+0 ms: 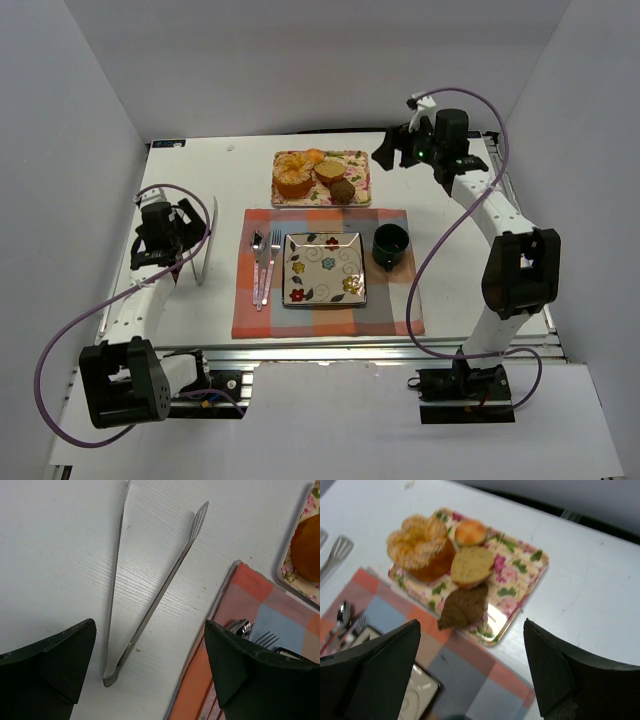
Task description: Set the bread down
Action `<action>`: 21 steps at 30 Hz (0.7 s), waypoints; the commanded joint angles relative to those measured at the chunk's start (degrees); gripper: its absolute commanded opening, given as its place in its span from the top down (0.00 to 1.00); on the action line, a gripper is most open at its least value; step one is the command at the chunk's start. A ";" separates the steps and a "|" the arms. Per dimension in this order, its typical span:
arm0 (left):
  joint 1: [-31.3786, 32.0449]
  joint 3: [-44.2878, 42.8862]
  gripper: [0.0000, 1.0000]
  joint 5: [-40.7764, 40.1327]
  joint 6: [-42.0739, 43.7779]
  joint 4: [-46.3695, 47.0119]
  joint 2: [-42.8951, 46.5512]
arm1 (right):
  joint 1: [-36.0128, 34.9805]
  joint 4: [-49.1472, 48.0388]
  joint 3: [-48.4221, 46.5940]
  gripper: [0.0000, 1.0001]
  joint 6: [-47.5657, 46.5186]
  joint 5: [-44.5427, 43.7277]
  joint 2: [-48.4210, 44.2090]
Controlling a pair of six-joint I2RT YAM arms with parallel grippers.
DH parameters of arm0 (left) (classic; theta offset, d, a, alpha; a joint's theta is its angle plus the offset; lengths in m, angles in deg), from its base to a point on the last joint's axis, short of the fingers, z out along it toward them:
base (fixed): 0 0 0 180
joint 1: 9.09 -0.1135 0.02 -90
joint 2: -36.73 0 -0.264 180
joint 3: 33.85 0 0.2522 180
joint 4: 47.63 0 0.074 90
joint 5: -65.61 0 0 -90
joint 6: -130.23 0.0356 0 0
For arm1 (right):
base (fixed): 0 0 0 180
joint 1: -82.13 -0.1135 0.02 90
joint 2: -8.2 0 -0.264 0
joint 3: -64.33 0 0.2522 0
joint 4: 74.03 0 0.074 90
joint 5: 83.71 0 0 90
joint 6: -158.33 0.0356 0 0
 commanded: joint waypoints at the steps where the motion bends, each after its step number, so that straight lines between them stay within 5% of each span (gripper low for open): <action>1: -0.11 -2.05 0.03 0.04 1.51 0.56 0.33 | 1.37 -0.95 5.22 0.13 -8.64 11.51 -3.07; 3: -0.11 -1.88 0.16 0.48 1.87 0.65 0.15 | 2.86 5.17 6.99 0.40 -21.64 27.38 -4.21; 4: -0.11 -1.44 0.29 0.92 2.04 1.00 -0.02 | 3.04 7.38 6.82 0.82 -23.94 30.52 -3.95; 5: -0.11 -1.44 0.49 1.01 2.48 0.91 -0.46 | 3.04 11.67 5.95 0.97 -26.75 33.60 -3.34; 6: -0.11 -1.52 0.84 0.75 2.57 0.48 -0.81 | 3.04 13.36 5.50 1.00 -27.47 37.98 -2.99; 7: -0.20 -2.05 0.92 0.22 3.44 -0.75 -1.34 | 3.04 14.86 5.24 0.97 -27.92 39.68 -2.55; 8: -0.11 -2.31 0.94 0.13 3.88 -1.28 -1.95 | 3.04 15.66 4.97 0.84 -28.01 40.91 -2.02; 9: -0.11 -2.58 0.93 -0.22 4.24 -1.98 -3.44 | 3.04 16.79 4.71 0.61 -27.66 41.36 -1.84; 10: -0.20 -2.84 0.82 -0.48 5.28 -3.12 -3.97 | 2.96 16.46 5.14 0.25 -27.14 41.36 -1.84; 11: -0.11 -3.45 0.68 -0.83 5.82 -3.74 -4.68 | 2.95 15.93 5.67 0.12 -26.87 41.19 -2.45; 13: -0.11 -3.98 0.25 -3.37 6.78 -5.58 -6.35 | 2.95 13.39 7.95 0.11 -26.60 39.61 -3.51; 14: -0.03 -3.90 0.17 -3.73 7.57 -5.68 -6.79 | 2.87 12.33 8.92 0.11 -26.52 38.13 -4.30; 17: 0.59 -2.67 0.05 -2.95 10.65 -3.75 -6.88 | 2.87 12.15 9.80 0.11 -26.60 36.10 -5.00; 21: 1.12 -2.75 0.05 -3.03 12.15 -2.51 -10.91 | 2.87 12.24 11.03 0.11 -26.95 35.39 -5.27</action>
